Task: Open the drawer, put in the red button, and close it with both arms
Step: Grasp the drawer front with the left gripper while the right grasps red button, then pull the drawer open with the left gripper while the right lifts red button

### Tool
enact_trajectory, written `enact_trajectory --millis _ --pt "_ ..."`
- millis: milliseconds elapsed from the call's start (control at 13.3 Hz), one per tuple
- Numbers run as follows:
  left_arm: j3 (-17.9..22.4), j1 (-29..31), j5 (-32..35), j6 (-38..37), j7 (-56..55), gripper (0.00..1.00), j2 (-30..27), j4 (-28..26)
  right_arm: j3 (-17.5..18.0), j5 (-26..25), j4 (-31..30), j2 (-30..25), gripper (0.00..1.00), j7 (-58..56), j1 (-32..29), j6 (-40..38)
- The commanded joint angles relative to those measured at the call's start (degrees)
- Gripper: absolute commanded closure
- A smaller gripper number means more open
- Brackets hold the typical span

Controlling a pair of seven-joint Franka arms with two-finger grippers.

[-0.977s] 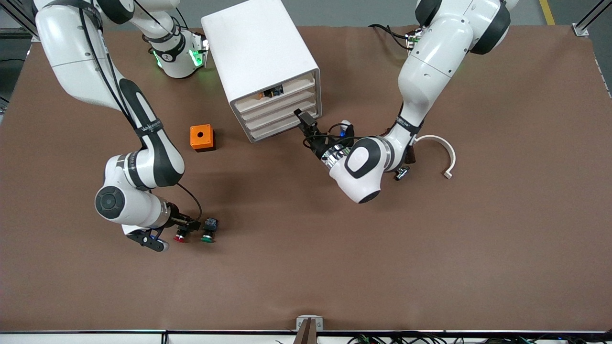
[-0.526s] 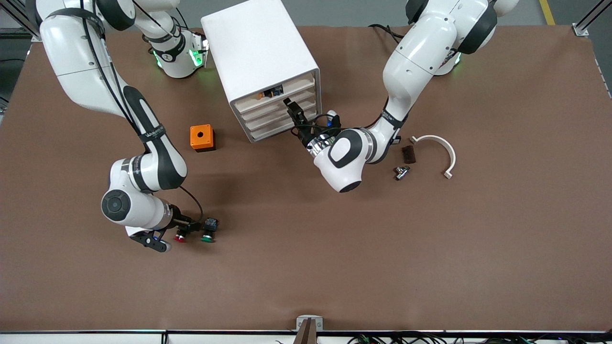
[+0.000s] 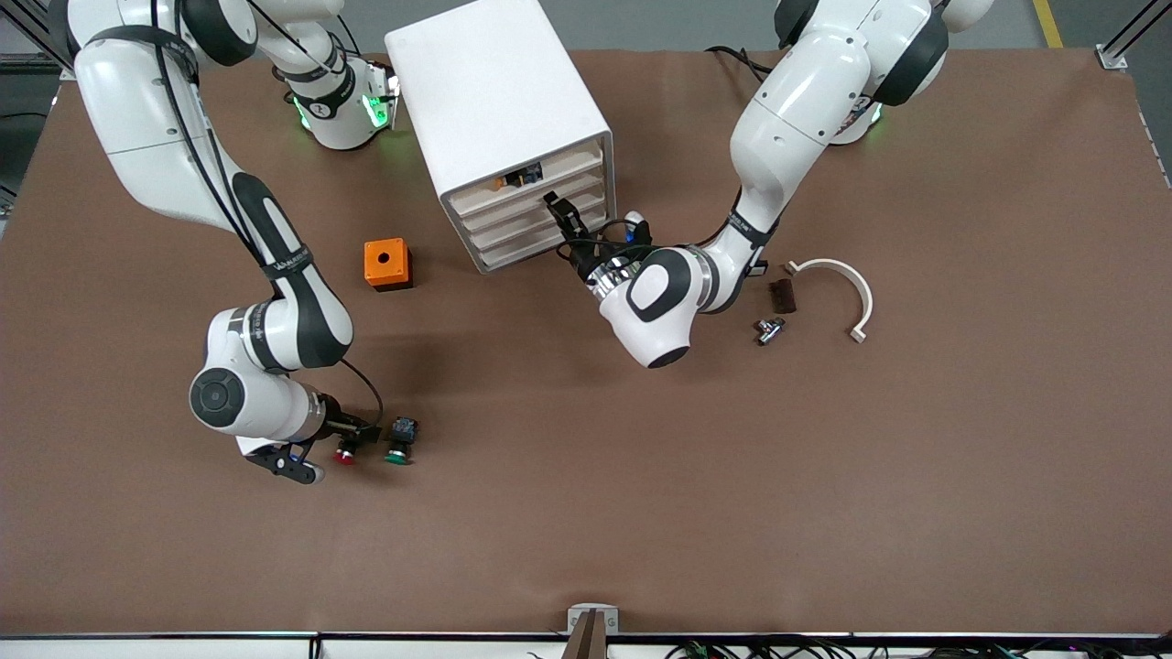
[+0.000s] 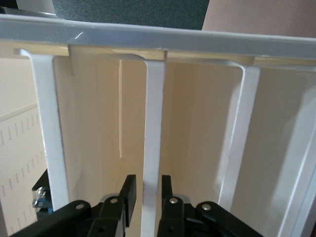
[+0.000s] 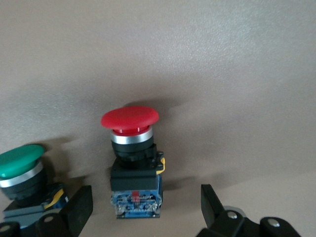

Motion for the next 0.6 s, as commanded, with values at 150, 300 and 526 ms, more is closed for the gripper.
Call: enact_trajectory --millis 150,300,526 --pt "0.2 -0.8 -1.4 -0.5 -0.3 0.91 1.3 1.5 1.0 -0.9 0.3 0.9 0.2 -0.4 -0.7 0.6" --pt "0.7 -0.2 -1.3 -0.6 0.1 0.99 1.3 1.7 1.0 -0.9 0.3 0.9 0.34 -0.4 -0.3 0.6" --pt "1.1 3.8 -1.4 -0.5 1.6 0.99 1.1 3.6 1.0 -1.0 0.4 0.9 0.54 -0.5 -0.3 0.6"
